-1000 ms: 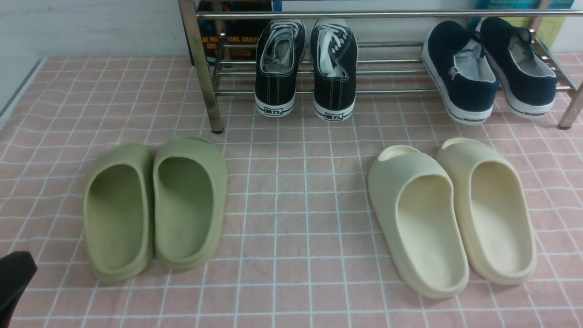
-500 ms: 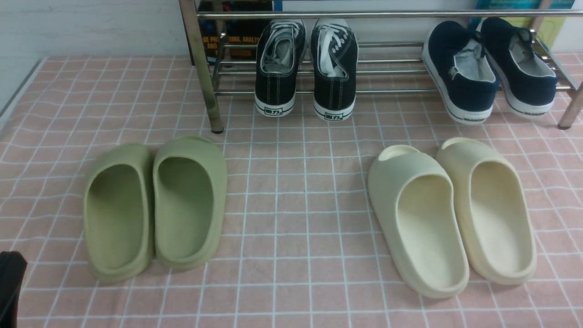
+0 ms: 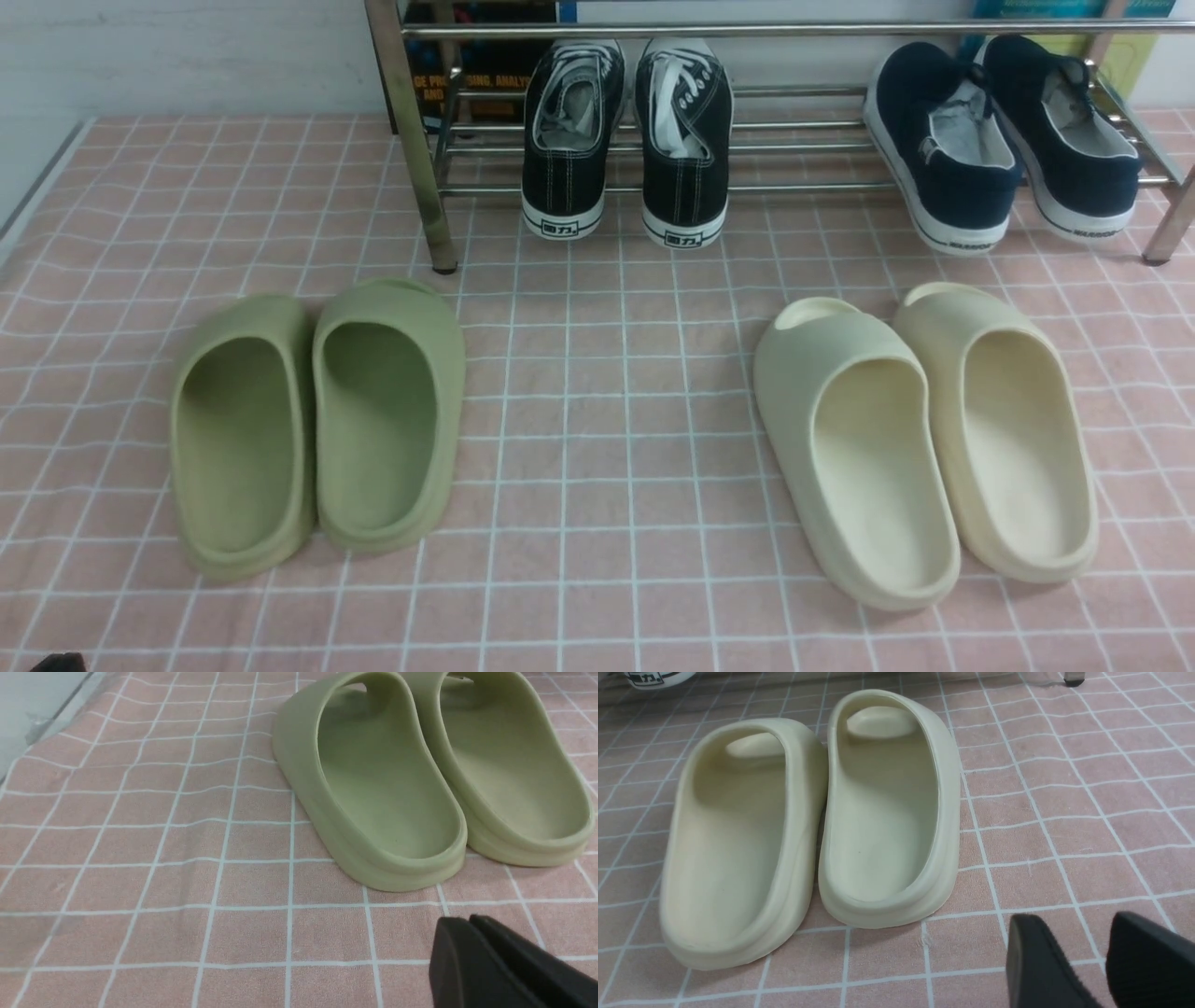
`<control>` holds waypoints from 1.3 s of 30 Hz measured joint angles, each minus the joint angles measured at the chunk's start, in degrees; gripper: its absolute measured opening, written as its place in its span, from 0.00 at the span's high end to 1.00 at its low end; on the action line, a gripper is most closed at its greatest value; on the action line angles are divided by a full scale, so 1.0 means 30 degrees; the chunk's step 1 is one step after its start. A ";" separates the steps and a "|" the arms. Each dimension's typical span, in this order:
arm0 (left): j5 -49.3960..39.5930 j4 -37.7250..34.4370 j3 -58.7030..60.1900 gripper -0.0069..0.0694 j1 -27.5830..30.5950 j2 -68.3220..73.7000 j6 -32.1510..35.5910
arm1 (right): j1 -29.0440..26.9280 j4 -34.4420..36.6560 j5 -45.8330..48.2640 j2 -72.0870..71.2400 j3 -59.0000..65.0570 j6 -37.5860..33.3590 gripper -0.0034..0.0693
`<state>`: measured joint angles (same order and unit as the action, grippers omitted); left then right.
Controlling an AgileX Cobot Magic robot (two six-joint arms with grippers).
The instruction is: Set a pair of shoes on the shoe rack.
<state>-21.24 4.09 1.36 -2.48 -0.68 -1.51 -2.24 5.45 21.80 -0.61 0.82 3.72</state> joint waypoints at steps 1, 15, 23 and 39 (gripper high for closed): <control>0.0000 -0.0046 0.0000 0.87 0.0000 0.0000 0.0036 | 0.0000 0.0000 0.0000 0.0000 0.0000 0.0000 0.62; -0.0158 -0.2306 -0.0037 0.87 0.0000 0.0000 0.1731 | 0.0000 0.0000 0.0000 0.0000 0.0000 0.0000 0.62; -0.0158 -0.2441 -0.0037 0.86 0.0000 0.0000 0.1754 | 0.0000 0.0000 0.0000 0.0000 0.0000 0.0000 0.62; -0.0158 -0.2441 -0.0037 0.85 0.0000 0.0000 0.1768 | 0.0000 0.0000 0.0000 0.0000 0.0000 0.0000 0.62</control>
<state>-21.71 -3.24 1.25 -2.48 -0.68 3.79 -2.24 5.45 21.80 -0.61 0.82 3.72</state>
